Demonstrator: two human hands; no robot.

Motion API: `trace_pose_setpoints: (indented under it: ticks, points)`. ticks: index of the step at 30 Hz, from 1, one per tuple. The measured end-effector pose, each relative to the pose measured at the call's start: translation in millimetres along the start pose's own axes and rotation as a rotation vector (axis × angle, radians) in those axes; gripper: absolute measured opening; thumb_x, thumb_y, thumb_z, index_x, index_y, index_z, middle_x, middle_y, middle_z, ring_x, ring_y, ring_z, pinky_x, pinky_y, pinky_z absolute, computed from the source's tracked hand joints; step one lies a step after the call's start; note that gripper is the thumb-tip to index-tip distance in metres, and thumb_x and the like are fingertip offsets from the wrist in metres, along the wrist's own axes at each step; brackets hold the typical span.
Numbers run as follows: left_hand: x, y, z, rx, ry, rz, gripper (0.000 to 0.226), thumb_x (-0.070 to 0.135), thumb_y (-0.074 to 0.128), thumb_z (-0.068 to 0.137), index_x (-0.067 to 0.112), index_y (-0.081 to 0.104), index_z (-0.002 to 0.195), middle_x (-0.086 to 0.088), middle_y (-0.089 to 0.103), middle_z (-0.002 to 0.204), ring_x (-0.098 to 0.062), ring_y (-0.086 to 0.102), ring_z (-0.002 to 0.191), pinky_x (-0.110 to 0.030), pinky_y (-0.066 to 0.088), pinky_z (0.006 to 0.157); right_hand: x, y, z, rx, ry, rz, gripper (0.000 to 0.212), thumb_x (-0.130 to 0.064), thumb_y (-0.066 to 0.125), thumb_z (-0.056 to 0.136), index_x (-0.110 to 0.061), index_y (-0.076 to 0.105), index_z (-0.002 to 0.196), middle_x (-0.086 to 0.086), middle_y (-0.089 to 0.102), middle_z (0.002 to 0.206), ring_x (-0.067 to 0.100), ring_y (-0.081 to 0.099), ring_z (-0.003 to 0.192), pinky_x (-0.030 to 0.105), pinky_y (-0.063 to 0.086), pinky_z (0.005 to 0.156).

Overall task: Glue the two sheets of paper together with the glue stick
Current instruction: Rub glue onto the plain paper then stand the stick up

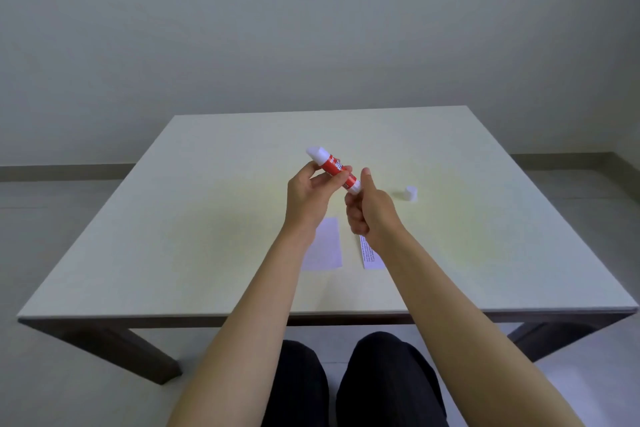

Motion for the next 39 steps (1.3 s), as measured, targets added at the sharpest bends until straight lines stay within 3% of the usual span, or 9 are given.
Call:
trace_pose_setpoints:
  ticks: [5, 7, 11, 16, 20, 23, 27, 32, 39]
  points:
    - [3.5, -3.2, -0.2, 0.082, 0.004, -0.031, 0.005, 0.022, 0.072, 0.079, 0.024, 0.068, 0.082, 0.011, 0.077, 0.083, 0.006, 0.067, 0.079, -0.008, 0.043, 0.066, -3.9, -12.2, -1.2, -0.249, -0.21, 0.164, 0.028, -0.028, 0.061, 0.09, -0.011, 0.06, 0.113, 0.005, 0.061, 0.078, 0.017, 0.053, 0.053, 0.024, 0.045, 0.053]
    - [3.7, -1.2, -1.2, 0.068, 0.003, -0.022, 0.004, 0.026, 0.073, 0.078, 0.026, 0.069, 0.08, 0.009, 0.077, 0.087, 0.005, 0.067, 0.082, -0.01, 0.042, 0.07, -3.4, -14.1, -1.0, -0.24, -0.198, 0.195, 0.018, -0.023, 0.053, 0.096, -0.007, 0.06, 0.102, 0.006, 0.056, 0.073, 0.014, 0.048, 0.047, 0.02, 0.04, 0.047]
    - [2.8, 2.7, -4.7, 0.023, -0.002, -0.024, 0.005, 0.028, 0.073, 0.076, 0.032, 0.07, 0.075, 0.006, 0.077, 0.09, 0.002, 0.068, 0.088, -0.019, 0.042, 0.078, -0.8, -10.0, -1.7, -0.078, -0.015, 0.004, 0.051, -0.05, 0.039, 0.096, -0.009, 0.058, 0.071, -0.001, 0.043, 0.048, 0.01, 0.03, 0.035, 0.018, 0.023, 0.033]
    - [-2.2, 0.3, -4.8, 0.02, 0.017, -0.037, 0.005, 0.025, 0.073, 0.077, 0.026, 0.071, 0.082, 0.007, 0.077, 0.088, 0.0, 0.069, 0.085, -0.021, 0.044, 0.078, 1.2, -9.3, -6.5, -0.159, -0.16, 0.104, 0.028, -0.036, 0.055, 0.093, -0.009, 0.062, 0.095, 0.004, 0.052, 0.064, 0.014, 0.045, 0.043, 0.02, 0.035, 0.043]
    - [-9.6, 1.2, -5.5, -0.038, 0.009, -0.047, 0.008, 0.026, 0.071, 0.078, 0.028, 0.069, 0.085, 0.007, 0.077, 0.092, -0.004, 0.069, 0.093, -0.022, 0.045, 0.083, 7.9, -8.0, -4.8, -0.095, 0.032, 0.124, 0.05, -0.052, 0.046, 0.093, -0.008, 0.054, 0.071, -0.003, 0.038, 0.046, 0.011, 0.029, 0.033, 0.019, 0.023, 0.035]
    - [-10.9, 1.8, -6.2, -0.1, 0.025, -0.048, 0.013, 0.025, 0.068, 0.083, 0.023, 0.065, 0.095, 0.008, 0.077, 0.096, -0.001, 0.069, 0.095, -0.006, 0.046, 0.074, 10.3, -8.5, -3.5, -0.105, 0.187, 0.249, 0.059, -0.063, 0.041, 0.089, -0.014, 0.044, 0.058, -0.007, 0.033, 0.04, 0.009, 0.024, 0.029, 0.018, 0.018, 0.032]
    - [-15.6, -1.3, -6.9, -0.126, 0.025, -0.046, 0.014, 0.022, 0.067, 0.086, 0.024, 0.067, 0.099, 0.007, 0.076, 0.098, -0.008, 0.069, 0.095, -0.018, 0.047, 0.083, 11.3, -6.0, -2.3, -0.196, 0.128, 0.253, 0.054, -0.065, 0.049, 0.085, -0.017, 0.069, 0.072, -0.003, 0.048, 0.052, 0.012, 0.04, 0.037, 0.018, 0.033, 0.036]
    - [-17.1, -19.6, -5.1, -0.308, 0.12, 0.282, 0.049, 0.024, 0.064, 0.087, 0.025, 0.05, 0.134, 0.021, 0.05, 0.135, 0.009, 0.043, 0.127, -0.01, 0.033, 0.103, 8.9, -11.5, 0.6, -0.111, -0.032, 0.381, 0.02, -0.031, 0.061, 0.09, -0.013, 0.066, 0.084, -0.002, 0.058, 0.059, 0.011, 0.054, 0.046, 0.019, 0.045, 0.044]
    - [-50.8, -92.2, -3.3, -0.538, 0.058, 1.149, 0.078, 0.045, 0.062, 0.086, 0.023, 0.023, 0.15, 0.012, 0.017, 0.158, -0.01, -0.001, 0.148, -0.042, -0.003, 0.119, 19.3, -20.7, 7.8, 0.068, -0.243, 0.18, 0.007, -0.01, 0.061, 0.088, -0.011, 0.065, 0.083, 0.006, 0.062, 0.074, 0.016, 0.053, 0.06, 0.021, 0.052, 0.054]
Point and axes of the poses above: each hand's wrist, its own z-axis towards the middle knuckle, its own y-axis out of the palm, x = y × z, the point moved 2 cm from there along z, towards the middle knuckle
